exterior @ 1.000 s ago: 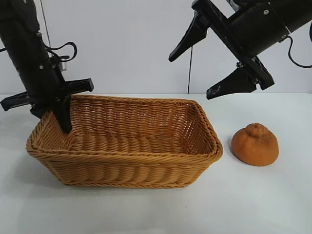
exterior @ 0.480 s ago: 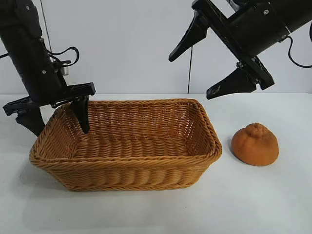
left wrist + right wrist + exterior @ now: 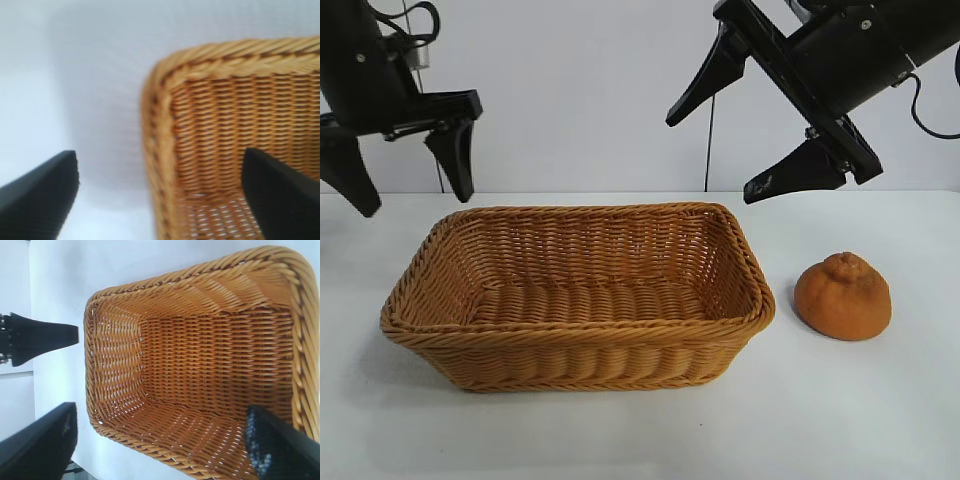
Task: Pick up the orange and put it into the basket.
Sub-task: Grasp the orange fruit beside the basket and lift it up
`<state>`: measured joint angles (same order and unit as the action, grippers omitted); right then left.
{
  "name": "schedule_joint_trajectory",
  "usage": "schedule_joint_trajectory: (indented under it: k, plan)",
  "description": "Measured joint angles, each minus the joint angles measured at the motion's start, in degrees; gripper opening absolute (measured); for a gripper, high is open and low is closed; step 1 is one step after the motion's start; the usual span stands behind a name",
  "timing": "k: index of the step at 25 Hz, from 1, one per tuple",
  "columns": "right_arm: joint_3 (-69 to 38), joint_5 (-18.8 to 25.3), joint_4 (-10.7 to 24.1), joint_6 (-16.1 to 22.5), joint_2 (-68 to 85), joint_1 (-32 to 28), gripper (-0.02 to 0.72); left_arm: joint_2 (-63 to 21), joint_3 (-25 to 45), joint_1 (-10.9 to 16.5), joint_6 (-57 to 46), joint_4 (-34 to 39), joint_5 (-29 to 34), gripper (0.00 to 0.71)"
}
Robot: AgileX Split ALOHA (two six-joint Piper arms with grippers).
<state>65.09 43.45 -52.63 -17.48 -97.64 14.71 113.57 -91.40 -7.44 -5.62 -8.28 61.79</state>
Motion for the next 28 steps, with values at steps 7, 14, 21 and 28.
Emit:
schedule_joint_trajectory:
  k: [7, 14, 21, 28]
  plan:
    - [0.00, 0.00, 0.00, 0.00, 0.00, 0.00, 0.620, -0.29, -0.37, 6.02, 0.00, 7.58, 6.62, 0.630]
    - [0.00, 0.00, 0.00, 0.00, 0.00, 0.00, 0.620, -1.11, 0.40, 5.90, 0.44, 7.56, 7.58, 0.630]
    - [0.00, 0.00, 0.00, 0.00, 0.00, 0.00, 0.620, -11.67, 8.43, 5.52, 2.28, 7.23, 7.58, 0.630]
    - [0.00, 0.00, 0.00, 0.00, 0.00, 0.00, 0.620, -29.77, 22.64, 5.52, 2.77, 7.18, 7.64, 0.630]
